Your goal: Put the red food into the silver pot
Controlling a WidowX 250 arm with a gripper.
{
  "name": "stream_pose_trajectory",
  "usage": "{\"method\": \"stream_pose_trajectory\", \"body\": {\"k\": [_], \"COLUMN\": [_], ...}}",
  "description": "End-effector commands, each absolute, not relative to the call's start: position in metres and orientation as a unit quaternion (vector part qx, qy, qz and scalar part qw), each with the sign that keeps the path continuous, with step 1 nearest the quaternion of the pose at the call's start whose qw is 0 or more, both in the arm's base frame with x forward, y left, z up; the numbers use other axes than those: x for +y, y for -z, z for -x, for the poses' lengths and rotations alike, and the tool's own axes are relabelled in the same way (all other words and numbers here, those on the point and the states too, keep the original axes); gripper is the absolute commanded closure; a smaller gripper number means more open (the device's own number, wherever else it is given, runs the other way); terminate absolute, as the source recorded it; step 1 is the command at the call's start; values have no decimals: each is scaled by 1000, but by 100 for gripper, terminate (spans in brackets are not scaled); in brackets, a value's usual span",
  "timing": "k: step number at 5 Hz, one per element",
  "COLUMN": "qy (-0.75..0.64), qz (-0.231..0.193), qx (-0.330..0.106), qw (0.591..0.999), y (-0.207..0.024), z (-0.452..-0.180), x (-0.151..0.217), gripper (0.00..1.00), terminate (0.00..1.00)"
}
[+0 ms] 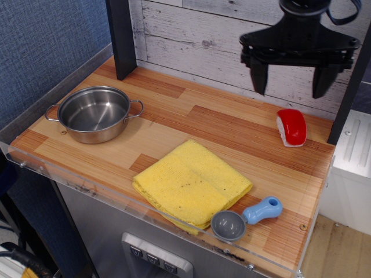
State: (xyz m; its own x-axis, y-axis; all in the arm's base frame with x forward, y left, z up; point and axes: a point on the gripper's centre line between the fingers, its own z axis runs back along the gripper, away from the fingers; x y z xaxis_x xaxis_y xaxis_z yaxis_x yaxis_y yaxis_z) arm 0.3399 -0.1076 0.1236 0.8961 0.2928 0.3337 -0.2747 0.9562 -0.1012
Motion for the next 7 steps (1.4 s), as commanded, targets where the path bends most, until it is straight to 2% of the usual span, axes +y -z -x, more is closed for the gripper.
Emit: {"method": "stream_pose_trajectory", "body": {"k": [1, 5, 7], "qy": [-242, -264, -257], "qz": [39, 46, 47], "qx": [-217, -178, -159], "qw": [945, 947, 952], "y": [-121, -59, -41], "z": [-365, -405, -401], "x": [-113, -92, -109], "gripper": [0, 0, 0], "terminate": [0, 0, 0]}}
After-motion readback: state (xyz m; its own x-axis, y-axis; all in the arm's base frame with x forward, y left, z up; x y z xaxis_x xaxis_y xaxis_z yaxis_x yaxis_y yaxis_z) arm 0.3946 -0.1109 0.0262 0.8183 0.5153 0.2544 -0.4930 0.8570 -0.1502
